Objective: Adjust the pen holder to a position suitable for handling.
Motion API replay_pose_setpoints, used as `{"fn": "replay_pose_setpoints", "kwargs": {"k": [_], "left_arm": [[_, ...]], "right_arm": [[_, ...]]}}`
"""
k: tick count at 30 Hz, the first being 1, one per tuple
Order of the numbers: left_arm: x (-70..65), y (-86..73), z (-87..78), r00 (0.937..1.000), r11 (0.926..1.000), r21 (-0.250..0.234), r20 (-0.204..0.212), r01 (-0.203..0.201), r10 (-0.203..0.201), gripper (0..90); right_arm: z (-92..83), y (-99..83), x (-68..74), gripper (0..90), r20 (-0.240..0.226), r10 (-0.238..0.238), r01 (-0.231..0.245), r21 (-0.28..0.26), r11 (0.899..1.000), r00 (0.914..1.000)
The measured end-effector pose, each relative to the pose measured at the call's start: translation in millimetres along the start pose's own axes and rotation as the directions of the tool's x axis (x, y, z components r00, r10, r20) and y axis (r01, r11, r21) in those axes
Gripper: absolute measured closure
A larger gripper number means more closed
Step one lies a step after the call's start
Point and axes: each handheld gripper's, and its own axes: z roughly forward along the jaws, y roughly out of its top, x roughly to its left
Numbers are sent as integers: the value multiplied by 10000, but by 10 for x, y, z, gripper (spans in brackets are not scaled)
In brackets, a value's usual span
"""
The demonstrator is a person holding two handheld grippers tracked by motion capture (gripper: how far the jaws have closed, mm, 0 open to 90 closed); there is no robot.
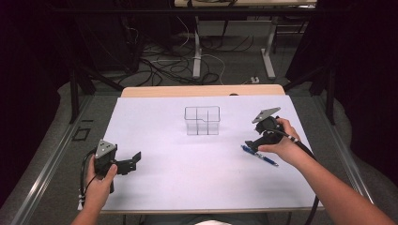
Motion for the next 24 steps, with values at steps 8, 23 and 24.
{"fn": "replay_pose_setpoints", "kwargs": {"k": [8, 23, 24], "left_arm": [[1, -1, 0, 10000, 10000, 5, -12, -8, 8, 2], [-1, -3, 3, 10000, 10000, 5, -29, -16, 16, 2], [-1, -3, 2, 10000, 10000, 7, -28, -12, 12, 2]], "right_arm": [[57, -90, 46, 57, 288, -858, 842, 532, 9950, 9959], [117, -223, 33, 248, -171, -1365, 1370, 2079, 9685, 9905], [121, -234, 27, 262, -273, -1353, 1380, 2110, 9677, 9904]]}}
